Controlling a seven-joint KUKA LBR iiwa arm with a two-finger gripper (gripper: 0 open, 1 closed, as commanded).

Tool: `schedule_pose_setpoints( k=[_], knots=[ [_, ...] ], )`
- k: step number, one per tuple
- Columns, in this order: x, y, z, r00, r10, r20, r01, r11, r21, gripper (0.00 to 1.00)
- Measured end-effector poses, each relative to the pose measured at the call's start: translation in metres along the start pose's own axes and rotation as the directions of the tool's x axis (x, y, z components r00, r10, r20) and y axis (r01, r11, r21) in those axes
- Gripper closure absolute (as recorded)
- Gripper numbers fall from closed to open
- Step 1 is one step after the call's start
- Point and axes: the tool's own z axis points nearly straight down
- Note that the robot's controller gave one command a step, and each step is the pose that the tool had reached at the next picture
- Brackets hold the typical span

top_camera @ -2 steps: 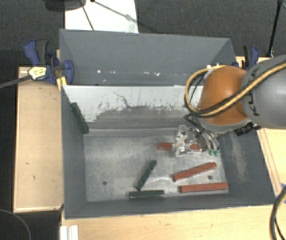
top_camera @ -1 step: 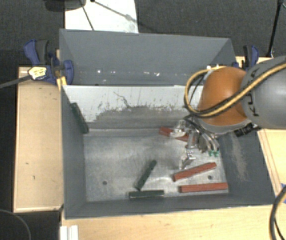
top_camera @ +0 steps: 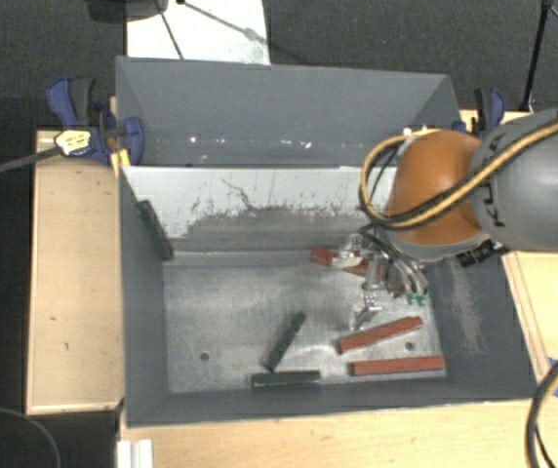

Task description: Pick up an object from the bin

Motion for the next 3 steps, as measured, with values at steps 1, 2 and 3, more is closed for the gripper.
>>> schedule_pose_setpoints(
  k=[1, 2, 3],
  knots=[
    [0.050, -0.013, -0.031, 1.000, -0.018, -0.004, 0.018, 1.000, 0.000, 0.00],
    [0.051, -0.039, 0.007, 0.999, -0.045, -0.002, 0.045, 0.999, 0.000, 1.00],
    [0.051, -0.039, 0.007, 0.999, -0.044, -0.001, 0.044, 0.999, 0.000, 1.00]
  ],
)
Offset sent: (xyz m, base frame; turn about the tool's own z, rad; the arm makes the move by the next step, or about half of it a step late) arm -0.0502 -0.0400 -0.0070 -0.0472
